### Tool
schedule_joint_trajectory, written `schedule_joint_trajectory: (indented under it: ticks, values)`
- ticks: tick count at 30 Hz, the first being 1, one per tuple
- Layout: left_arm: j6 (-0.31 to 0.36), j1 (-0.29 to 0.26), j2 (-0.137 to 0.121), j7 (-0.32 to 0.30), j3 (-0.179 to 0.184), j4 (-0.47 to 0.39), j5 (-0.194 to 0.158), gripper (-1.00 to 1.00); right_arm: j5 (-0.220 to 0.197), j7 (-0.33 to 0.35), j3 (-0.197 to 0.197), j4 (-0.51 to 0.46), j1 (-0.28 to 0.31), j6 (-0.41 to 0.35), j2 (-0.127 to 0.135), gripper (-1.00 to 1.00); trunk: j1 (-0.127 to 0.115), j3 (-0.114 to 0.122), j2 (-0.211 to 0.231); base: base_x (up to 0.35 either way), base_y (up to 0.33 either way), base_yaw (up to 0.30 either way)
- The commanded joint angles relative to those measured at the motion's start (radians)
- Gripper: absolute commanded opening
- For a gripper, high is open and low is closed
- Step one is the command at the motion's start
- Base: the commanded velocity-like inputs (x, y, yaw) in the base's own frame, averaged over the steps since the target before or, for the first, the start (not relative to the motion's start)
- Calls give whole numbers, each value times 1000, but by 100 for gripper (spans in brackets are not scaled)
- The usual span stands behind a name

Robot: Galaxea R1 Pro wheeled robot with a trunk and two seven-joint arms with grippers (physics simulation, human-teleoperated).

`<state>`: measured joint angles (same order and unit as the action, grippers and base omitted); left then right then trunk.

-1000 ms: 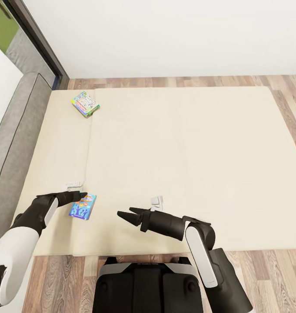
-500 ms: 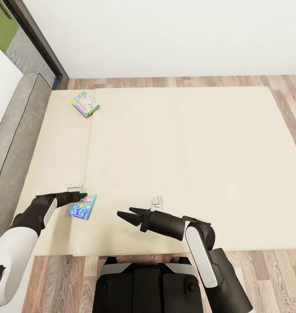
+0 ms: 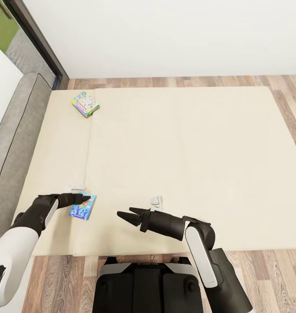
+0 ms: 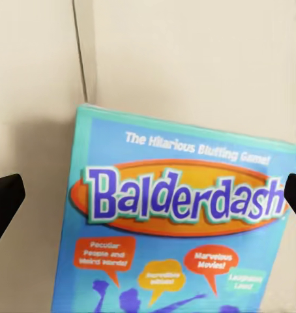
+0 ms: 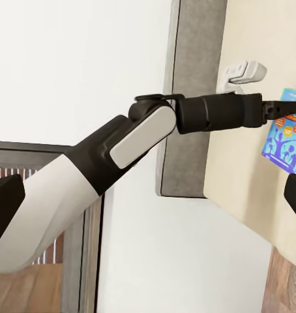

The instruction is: Put all the toys in the child's room - the three board games (two on the bed and one on the table), the two jigsaw puzzles on the table, and the tennis ball on the table - inside the toy box on the table in the child's room.

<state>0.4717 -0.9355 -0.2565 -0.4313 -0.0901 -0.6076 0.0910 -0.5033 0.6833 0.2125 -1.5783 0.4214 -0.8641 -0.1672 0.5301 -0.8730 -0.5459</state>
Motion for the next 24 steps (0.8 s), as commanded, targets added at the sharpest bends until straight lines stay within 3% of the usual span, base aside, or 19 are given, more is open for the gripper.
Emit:
schedule_joint_trajectory:
  ticks: [1, 10, 24]
  values:
    - [5, 0, 1, -20, -2, -1, 20, 100, -1, 1, -1, 0, 0, -6, 0, 100, 0, -1, -1, 0, 0, 0]
    - [5, 0, -1, -85, 16, -1, 74, 100, 0, 1, -1, -1, 0, -6, -1, 100, 0, -1, -1, 0, 0, 0]
    - [5, 0, -8, -98, 19, -1, 81, 100, 7, 1, 8, -1, 0, -4, -5, 100, 0, -1, -1, 0, 0, 0]
